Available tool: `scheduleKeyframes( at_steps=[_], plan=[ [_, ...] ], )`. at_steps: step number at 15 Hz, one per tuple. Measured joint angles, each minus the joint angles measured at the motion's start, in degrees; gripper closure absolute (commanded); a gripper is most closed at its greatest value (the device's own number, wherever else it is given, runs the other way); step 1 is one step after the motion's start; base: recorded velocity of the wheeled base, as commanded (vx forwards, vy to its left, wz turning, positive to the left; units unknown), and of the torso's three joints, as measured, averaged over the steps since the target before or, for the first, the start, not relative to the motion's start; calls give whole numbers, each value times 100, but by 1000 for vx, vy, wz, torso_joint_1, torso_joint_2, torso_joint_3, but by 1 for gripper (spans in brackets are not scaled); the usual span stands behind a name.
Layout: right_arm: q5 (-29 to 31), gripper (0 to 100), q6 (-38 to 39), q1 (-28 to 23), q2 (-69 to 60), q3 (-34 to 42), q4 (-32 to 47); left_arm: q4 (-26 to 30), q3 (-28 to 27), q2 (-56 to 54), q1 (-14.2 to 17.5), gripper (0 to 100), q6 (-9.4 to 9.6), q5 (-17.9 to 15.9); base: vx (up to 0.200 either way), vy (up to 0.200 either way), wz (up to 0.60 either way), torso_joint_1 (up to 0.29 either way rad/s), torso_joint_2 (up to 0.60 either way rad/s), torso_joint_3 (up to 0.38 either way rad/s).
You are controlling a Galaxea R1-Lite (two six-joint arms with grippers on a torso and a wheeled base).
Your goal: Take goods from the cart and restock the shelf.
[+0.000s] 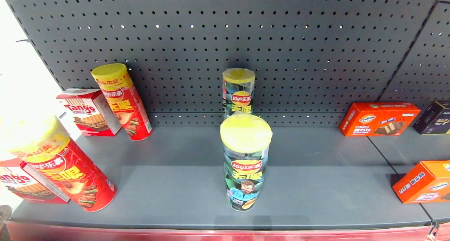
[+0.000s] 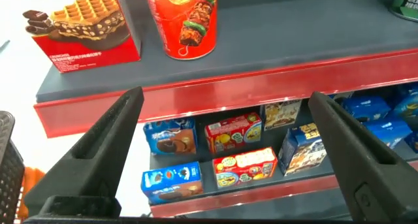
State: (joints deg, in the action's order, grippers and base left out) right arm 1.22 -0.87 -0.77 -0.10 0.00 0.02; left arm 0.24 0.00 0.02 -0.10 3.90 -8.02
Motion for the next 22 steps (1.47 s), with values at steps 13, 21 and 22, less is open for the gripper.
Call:
scheduleKeyframes(
  at_steps=[13,21,22],
  plan=[
    [-7,0,0,-2,2,0,2,2,0,0,0,0,23,-5,-46,0,0,2,1,2],
    [-7,0,0,-2,2,0,2,2,0,0,0,0,6,1,0,0,0,0,0,0],
    [-5,0,0,-5,2,0,0,2,0,0,0,0,6,1,0,0,0,0,0,0]
  ],
)
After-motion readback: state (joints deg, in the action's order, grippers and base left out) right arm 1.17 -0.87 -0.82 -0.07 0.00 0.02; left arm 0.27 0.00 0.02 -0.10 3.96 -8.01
